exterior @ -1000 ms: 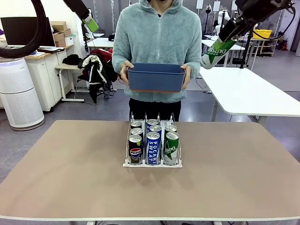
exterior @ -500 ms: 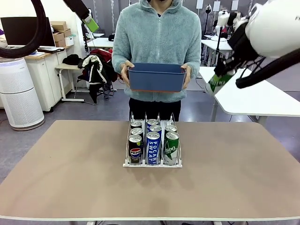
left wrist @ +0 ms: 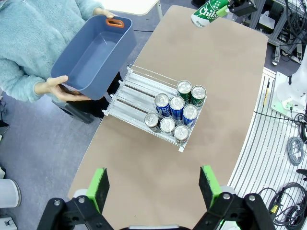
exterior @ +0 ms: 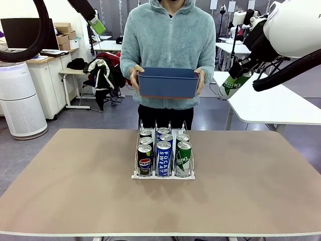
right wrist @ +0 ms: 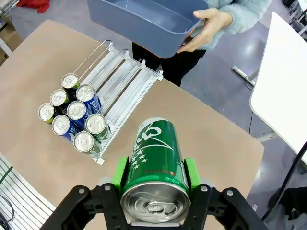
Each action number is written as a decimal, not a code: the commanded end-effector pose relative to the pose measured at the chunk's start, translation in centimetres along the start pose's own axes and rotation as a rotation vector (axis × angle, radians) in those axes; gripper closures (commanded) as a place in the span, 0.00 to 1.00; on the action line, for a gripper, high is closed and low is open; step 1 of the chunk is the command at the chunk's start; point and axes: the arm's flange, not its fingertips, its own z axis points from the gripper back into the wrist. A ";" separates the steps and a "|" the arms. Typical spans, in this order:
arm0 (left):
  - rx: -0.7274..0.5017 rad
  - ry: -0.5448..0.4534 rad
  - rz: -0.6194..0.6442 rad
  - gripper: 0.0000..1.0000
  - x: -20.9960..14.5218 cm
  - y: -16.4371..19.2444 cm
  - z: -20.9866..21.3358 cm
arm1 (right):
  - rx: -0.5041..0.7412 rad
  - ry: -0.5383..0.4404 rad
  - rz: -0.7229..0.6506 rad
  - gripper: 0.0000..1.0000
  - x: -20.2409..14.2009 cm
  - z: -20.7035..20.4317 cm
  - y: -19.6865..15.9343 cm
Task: Fill the beverage cans into the dispenser.
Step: Place the picked Sprite in the line of the Automatic Can Dispenser with the same cans.
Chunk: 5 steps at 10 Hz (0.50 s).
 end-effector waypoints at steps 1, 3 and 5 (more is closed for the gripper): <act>0.005 -0.005 -0.011 0.00 -0.5 0.1 -0.1 | 0.001 0.005 0.000 0.42 -0.2 -0.2 0.0; 0.005 -0.005 -0.011 0.00 -0.5 0.1 -0.1 | 0.030 0.111 -0.080 0.42 -1.3 -0.2 2.3; 0.005 -0.005 -0.011 0.00 -0.5 0.1 -0.1 | 0.041 0.183 -0.108 0.42 -3.4 -0.3 4.5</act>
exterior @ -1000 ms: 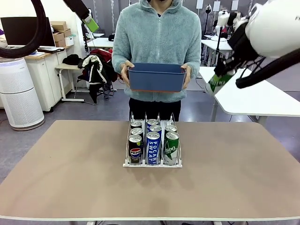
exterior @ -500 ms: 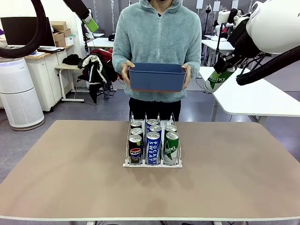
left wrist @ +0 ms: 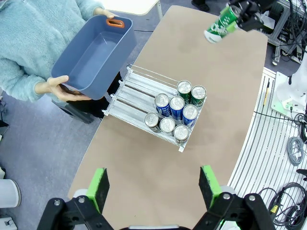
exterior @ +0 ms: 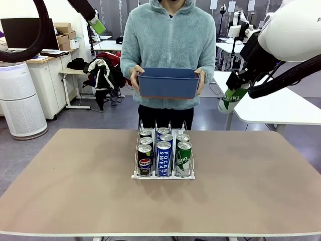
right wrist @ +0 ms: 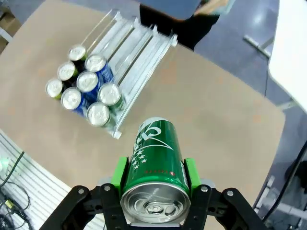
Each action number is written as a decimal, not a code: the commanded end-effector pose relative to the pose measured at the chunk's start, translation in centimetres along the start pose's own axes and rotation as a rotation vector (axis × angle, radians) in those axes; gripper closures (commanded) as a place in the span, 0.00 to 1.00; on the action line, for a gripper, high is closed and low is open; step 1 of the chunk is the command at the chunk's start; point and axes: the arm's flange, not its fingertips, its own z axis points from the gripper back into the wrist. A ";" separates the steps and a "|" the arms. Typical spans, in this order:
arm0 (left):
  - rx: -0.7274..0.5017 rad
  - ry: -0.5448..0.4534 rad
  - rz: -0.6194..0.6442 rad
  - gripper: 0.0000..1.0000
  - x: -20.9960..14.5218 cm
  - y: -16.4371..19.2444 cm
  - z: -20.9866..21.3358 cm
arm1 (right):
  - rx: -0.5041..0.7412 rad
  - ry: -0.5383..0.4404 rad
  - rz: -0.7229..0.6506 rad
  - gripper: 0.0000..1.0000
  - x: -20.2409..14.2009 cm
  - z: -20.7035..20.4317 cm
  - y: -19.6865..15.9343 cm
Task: Fill the beverage cans into the dispenser.
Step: Place the picked Sprite in the line of the Automatic Can Dispenser with the same cans.
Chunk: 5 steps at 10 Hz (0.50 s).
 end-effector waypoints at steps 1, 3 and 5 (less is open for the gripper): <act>0.005 -0.005 -0.011 0.00 -0.5 0.1 -0.1 | 0.032 0.035 -0.032 0.42 -2.2 0.1 2.5; 0.005 -0.005 -0.011 0.00 -0.5 0.1 -0.1 | 0.106 0.084 -0.054 0.42 -4.8 -1.8 3.9; 0.005 -0.005 -0.011 0.00 -0.5 0.1 -0.1 | 0.157 0.141 -0.069 0.42 -6.9 -5.0 5.3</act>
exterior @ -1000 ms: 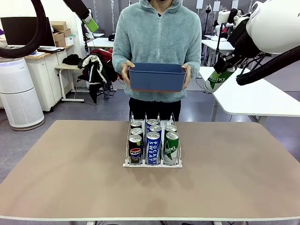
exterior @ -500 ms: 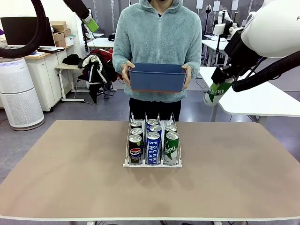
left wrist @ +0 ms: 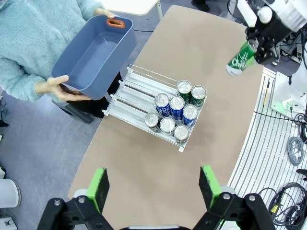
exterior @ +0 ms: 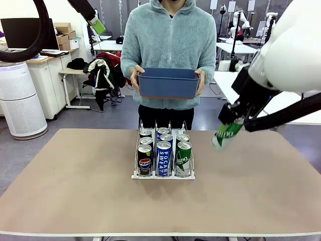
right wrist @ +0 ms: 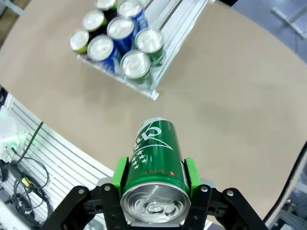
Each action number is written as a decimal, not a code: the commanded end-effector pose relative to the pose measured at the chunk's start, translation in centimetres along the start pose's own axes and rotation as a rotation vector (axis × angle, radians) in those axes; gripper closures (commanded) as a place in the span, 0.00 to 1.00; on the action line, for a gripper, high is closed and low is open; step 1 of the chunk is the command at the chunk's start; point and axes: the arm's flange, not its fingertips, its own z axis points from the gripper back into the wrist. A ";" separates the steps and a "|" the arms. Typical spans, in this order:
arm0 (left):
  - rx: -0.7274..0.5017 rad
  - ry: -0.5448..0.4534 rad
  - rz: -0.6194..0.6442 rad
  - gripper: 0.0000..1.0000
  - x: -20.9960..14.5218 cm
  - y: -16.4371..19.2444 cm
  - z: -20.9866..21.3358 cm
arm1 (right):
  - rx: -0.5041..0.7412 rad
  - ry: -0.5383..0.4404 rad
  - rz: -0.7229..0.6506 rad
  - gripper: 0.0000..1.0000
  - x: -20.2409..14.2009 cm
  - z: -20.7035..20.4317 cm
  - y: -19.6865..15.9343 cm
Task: Fill the beverage cans into the dispenser.
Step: Place the picked Sprite in the line of the Automatic Can Dispenser with the same cans.
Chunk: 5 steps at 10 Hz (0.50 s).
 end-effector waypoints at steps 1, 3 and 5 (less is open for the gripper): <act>0.005 -0.005 -0.011 0.00 -0.5 0.1 -0.1 | 0.065 0.043 -0.039 0.42 -1.0 -2.5 0.3; 0.005 -0.005 -0.011 0.00 -0.5 0.1 -0.1 | 0.132 0.067 -0.034 0.42 -1.2 -3.8 0.9; 0.005 -0.005 -0.011 0.00 -0.5 0.1 -0.1 | 0.144 0.083 0.017 0.42 -1.0 -4.5 0.9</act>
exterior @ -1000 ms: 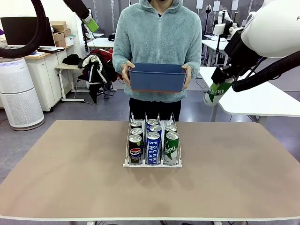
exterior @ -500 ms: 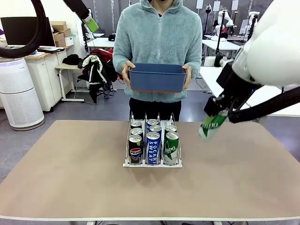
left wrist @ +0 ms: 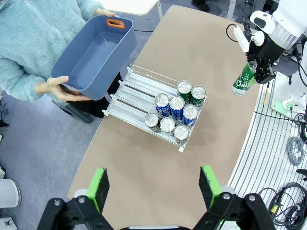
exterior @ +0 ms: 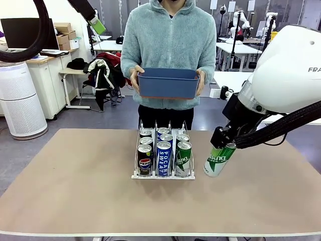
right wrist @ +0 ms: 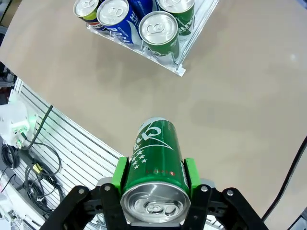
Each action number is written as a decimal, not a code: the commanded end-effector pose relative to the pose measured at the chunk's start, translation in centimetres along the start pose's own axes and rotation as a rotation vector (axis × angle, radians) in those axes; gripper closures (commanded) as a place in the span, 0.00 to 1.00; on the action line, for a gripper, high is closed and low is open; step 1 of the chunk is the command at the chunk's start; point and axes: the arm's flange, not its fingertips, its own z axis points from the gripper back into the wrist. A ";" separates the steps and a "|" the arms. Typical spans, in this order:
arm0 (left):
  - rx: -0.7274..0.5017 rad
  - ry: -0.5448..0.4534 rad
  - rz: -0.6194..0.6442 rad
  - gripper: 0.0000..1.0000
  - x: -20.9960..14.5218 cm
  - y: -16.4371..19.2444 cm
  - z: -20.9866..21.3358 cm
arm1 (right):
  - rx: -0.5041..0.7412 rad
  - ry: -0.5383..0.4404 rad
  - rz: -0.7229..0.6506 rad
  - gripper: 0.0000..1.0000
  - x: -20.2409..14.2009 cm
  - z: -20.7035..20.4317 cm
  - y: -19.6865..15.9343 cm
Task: Fill the beverage cans into the dispenser.
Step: Place the picked Sprite in the line of the Automatic Can Dispenser with the same cans.
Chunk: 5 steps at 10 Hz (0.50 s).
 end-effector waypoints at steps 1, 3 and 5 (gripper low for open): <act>0.005 -0.005 -0.011 0.00 -0.5 0.1 -0.1 | -0.004 -0.008 -0.013 0.42 -0.1 0.3 -0.1; 0.005 -0.005 -0.011 0.00 -0.5 0.1 -0.1 | -0.004 -0.008 -0.013 0.42 -0.1 0.3 -0.1; 0.005 -0.005 -0.011 0.00 -0.5 0.1 -0.1 | -0.004 -0.032 -0.039 0.42 0.4 -1.5 0.4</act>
